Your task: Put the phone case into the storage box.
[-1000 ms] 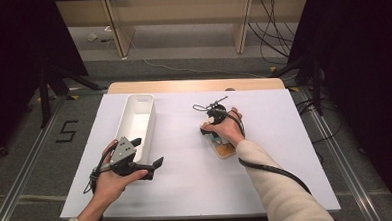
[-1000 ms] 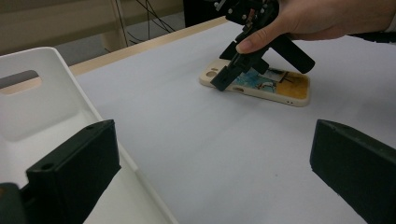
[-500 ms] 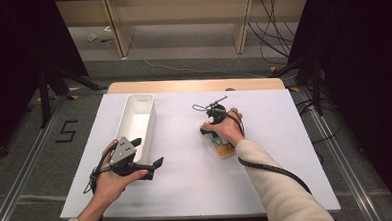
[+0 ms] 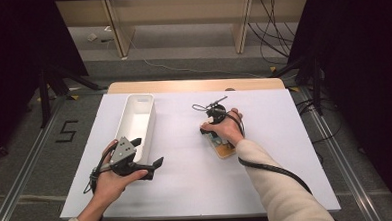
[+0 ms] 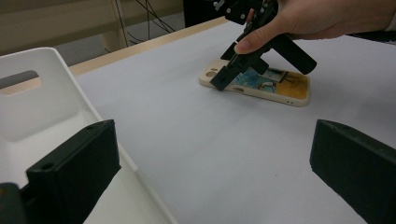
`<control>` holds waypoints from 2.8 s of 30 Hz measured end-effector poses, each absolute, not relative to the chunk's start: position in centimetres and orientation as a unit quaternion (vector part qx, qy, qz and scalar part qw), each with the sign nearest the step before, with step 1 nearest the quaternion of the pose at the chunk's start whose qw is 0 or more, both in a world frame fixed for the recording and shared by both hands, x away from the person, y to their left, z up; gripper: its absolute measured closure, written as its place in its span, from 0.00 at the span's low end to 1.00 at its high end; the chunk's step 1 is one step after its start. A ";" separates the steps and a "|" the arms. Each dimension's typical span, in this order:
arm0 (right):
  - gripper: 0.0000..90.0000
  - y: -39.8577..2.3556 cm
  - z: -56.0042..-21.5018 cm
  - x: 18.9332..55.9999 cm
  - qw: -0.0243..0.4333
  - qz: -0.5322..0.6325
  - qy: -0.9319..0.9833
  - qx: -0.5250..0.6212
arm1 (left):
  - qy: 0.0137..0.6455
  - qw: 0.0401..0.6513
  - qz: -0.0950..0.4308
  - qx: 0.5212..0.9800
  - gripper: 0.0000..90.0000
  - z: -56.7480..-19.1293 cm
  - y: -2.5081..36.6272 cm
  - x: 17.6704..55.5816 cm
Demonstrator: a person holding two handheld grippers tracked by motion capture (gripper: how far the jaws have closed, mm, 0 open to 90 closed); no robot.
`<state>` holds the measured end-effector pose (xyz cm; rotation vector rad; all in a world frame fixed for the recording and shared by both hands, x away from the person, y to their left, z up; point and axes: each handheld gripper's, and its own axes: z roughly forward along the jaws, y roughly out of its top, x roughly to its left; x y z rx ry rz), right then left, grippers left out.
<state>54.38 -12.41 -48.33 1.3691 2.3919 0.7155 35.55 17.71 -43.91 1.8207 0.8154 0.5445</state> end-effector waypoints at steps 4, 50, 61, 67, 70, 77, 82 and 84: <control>0.10 -12.4 -48.3 54.3 0.148 0.249 0.829 0.479 | 0.339 0.512 0.226 0.756 0.01 -43.9 17.7 35.6; 0.13 -14.0 -46.2 53.1 0.161 0.335 0.801 0.470 | 0.340 0.511 0.227 0.756 0.01 -43.9 17.7 35.6; 0.13 -14.7 -45.3 52.4 0.167 0.360 0.792 0.464 | 0.341 0.511 0.227 0.756 0.01 -43.9 17.7 35.6; 0.13 -15.0 -44.8 51.9 0.170 0.376 0.789 0.455 | 0.341 0.511 0.227 0.756 0.01 -43.9 17.7 35.6; 0.13 -14.9 -44.5 51.7 0.171 0.383 0.789 0.449 | 0.341 0.511 0.227 0.756 0.01 -43.9 17.7 35.6; 0.13 -15.1 -44.2 51.1 0.171 0.391 0.790 0.440 | 0.342 0.511 0.227 0.755 0.01 -43.9 17.7 35.6; 0.13 -15.3 -43.9 50.6 0.174 0.402 0.788 0.432 | 0.341 0.511 0.228 0.756 0.01 -44.0 17.7 35.6; 0.13 -15.4 -43.6 50.4 0.176 0.408 0.787 0.428 | 0.342 0.511 0.228 0.756 0.01 -44.0 17.7 35.6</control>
